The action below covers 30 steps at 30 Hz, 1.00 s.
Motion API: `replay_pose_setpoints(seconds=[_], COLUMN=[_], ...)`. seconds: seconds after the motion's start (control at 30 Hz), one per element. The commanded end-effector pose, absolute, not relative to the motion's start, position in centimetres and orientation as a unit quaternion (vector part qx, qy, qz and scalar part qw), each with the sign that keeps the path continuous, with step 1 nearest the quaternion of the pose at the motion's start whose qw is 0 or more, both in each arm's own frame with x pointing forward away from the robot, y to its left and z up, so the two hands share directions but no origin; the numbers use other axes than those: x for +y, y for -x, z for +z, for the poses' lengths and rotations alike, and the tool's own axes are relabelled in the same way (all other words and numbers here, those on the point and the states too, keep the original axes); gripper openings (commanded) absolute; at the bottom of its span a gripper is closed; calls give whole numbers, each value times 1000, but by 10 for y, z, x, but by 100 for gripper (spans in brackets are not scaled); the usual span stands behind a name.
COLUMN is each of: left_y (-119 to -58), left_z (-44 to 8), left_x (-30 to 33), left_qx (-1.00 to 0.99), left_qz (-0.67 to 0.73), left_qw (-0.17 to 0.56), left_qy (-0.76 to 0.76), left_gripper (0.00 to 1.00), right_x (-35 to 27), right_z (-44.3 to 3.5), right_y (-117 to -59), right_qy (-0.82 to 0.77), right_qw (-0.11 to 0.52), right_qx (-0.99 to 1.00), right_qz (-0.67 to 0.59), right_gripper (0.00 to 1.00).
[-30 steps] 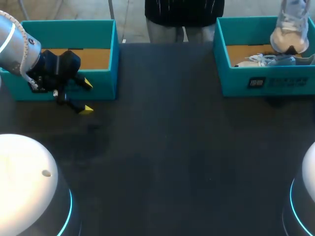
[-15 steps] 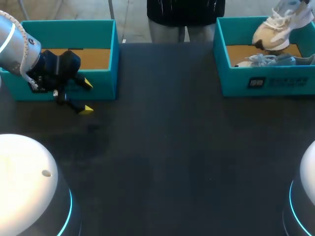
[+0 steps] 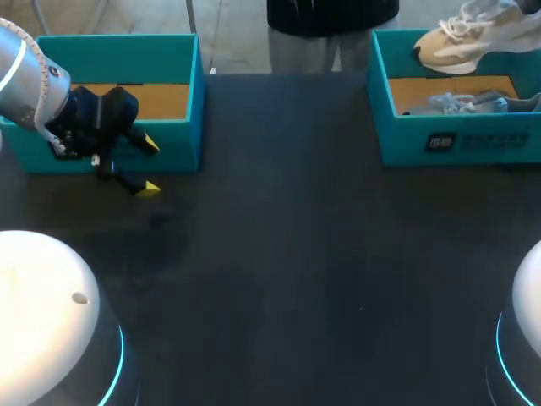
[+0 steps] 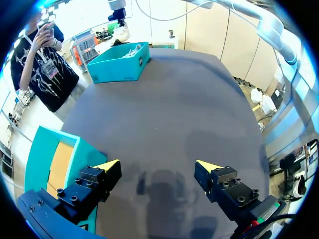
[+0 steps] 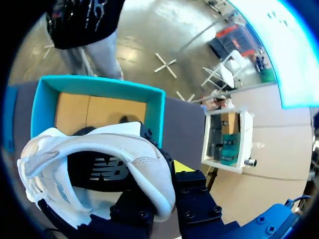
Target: Take the shoe out of the shoebox, open the shoe tongue, remove and reinsert the insole, then place the shoe into the shoebox
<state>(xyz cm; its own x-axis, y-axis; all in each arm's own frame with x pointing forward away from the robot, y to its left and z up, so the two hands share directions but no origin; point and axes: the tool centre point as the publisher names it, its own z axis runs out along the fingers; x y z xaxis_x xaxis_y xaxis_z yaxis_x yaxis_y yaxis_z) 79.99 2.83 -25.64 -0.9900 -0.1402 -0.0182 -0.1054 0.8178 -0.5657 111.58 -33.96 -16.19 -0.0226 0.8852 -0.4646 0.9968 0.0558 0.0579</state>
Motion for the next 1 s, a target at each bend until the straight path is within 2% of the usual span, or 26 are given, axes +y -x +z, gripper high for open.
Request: replay_pose_setpoints(seconds=[0.03, 0.8, 1.0], left_y=[-799, -799, -799], left_z=[-256, -256, -256], left_x=[28, 28, 28], left_qx=[953, 953, 953], left_qz=[-294, -294, -294], left_qw=[30, 30, 30], left_qy=[65, 65, 65], left_gripper=[100, 100, 100], right_x=[-343, -342, -341], right_z=[-159, -160, -177], right_y=[-1111, -1110, -1116], right_qy=[-768, -772, -768], right_qw=[166, 164, 194], right_qx=[601, 596, 595], right_qz=[-150, -147, -131], right_gripper=[0, 0, 0])
